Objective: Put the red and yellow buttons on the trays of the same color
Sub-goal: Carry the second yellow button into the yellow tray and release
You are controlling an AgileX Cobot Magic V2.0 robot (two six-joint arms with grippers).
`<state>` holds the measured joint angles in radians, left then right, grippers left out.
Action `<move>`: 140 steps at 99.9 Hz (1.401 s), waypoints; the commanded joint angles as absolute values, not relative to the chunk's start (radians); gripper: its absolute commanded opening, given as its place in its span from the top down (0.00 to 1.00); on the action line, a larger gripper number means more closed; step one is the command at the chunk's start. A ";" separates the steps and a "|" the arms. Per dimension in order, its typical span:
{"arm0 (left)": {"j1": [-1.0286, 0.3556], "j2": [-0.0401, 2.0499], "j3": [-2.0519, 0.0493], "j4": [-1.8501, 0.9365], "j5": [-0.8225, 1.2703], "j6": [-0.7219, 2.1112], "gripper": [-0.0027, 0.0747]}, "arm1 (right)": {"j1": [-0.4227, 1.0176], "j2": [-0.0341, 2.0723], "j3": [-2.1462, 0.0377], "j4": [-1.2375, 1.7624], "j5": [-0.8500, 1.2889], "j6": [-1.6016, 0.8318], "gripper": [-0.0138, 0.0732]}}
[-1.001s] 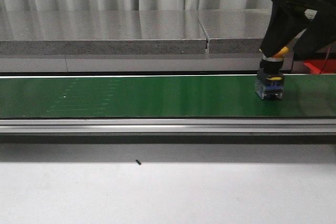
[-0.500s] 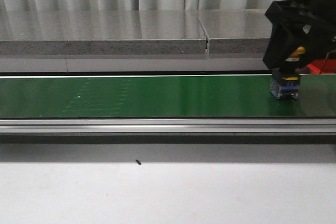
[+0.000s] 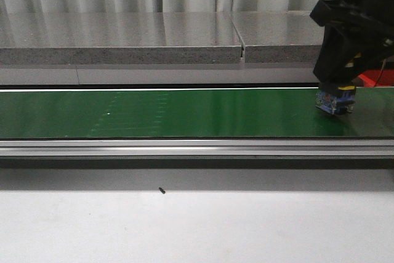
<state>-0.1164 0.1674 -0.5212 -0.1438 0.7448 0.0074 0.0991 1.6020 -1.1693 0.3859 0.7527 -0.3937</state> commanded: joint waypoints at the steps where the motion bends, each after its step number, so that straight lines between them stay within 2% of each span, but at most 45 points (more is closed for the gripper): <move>1: -0.123 0.179 -0.545 -0.149 0.671 0.000 0.99 | 0.080 1.521 -1.237 0.395 0.778 -0.389 0.64; 21: -0.123 0.179 -0.545 -0.149 0.671 0.000 0.99 | -0.055 1.379 -1.265 0.391 0.849 -0.352 0.64; 44: -0.123 0.179 -0.545 -0.149 0.671 0.000 0.99 | -0.397 1.269 -1.263 0.376 0.984 -0.348 0.64; 64: -0.123 0.179 -0.545 -0.149 0.671 0.000 0.99 | -0.645 1.298 -1.262 0.381 0.945 -0.320 0.64; 99: -0.123 0.179 -0.545 -0.149 0.671 0.000 0.99 | -0.721 1.440 -1.229 0.344 0.923 -0.320 0.64; 140: -0.123 0.179 -0.545 -0.149 0.671 0.000 0.99 | -0.758 1.493 -1.073 0.339 0.765 -0.321 0.64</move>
